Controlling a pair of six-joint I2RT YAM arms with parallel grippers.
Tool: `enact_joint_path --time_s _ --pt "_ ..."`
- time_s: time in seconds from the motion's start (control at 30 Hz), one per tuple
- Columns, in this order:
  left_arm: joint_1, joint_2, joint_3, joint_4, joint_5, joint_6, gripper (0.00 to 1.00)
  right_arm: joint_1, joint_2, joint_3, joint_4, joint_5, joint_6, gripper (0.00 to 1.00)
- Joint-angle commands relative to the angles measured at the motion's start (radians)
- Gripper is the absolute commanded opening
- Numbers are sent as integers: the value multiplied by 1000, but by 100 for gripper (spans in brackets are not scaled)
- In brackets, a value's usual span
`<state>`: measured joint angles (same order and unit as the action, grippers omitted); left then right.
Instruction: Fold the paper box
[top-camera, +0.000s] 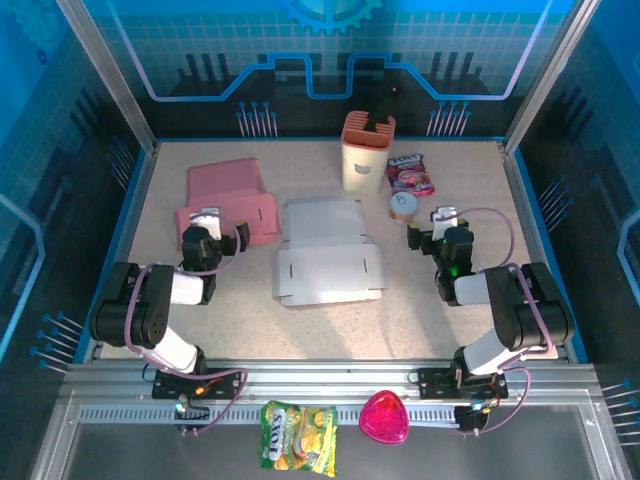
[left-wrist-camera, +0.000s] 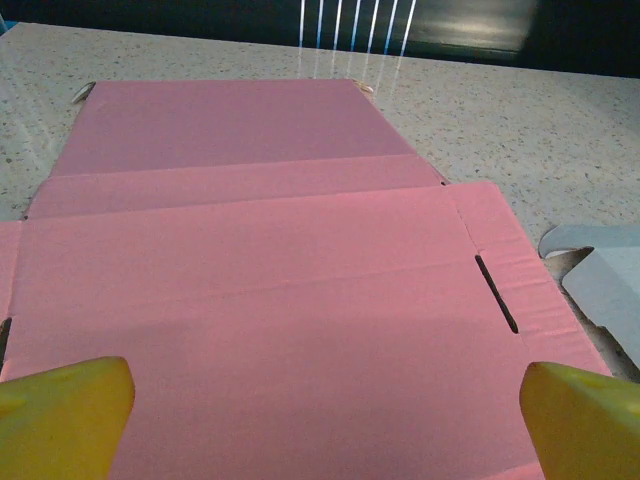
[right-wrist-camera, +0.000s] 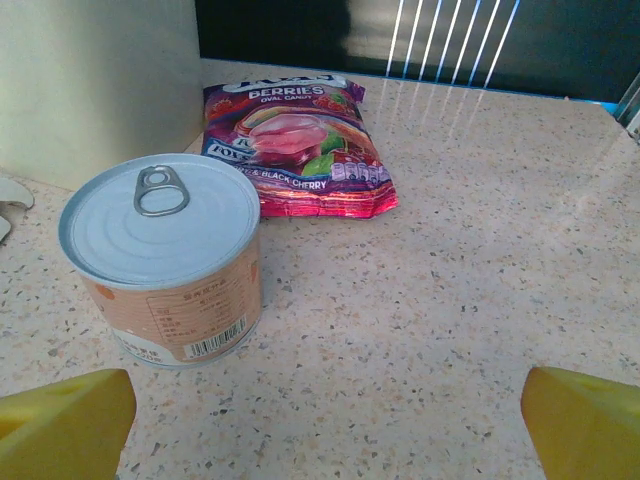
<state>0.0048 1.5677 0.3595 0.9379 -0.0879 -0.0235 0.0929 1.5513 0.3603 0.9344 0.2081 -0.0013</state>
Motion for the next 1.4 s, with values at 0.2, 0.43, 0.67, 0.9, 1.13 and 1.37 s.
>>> enact_joint_path --time_s 0.2,0.43,0.67,0.9,1.13,1.37 --pt "3 -13 18 -6 20 10 99 16 -5 11 19 -3 -17 100" --pt "3 -14 19 -6 19 10 99 16 -5 12 16 -4 -16 100" --pt "2 -13 27 -20 48 20 99 15 -5 15 11 -5 -15 100" --pt "-65 -138 -26 -29 -160 40 99 82 -20 -148 320 119 -60 100" --pt "-118 -380 414 -1067 -347 -551 99 367 -375 -45 171 563 -272 100" --pt "-81 -342 493 -1137 0 -893 94 119 -698 379 -1227 69 715 100"
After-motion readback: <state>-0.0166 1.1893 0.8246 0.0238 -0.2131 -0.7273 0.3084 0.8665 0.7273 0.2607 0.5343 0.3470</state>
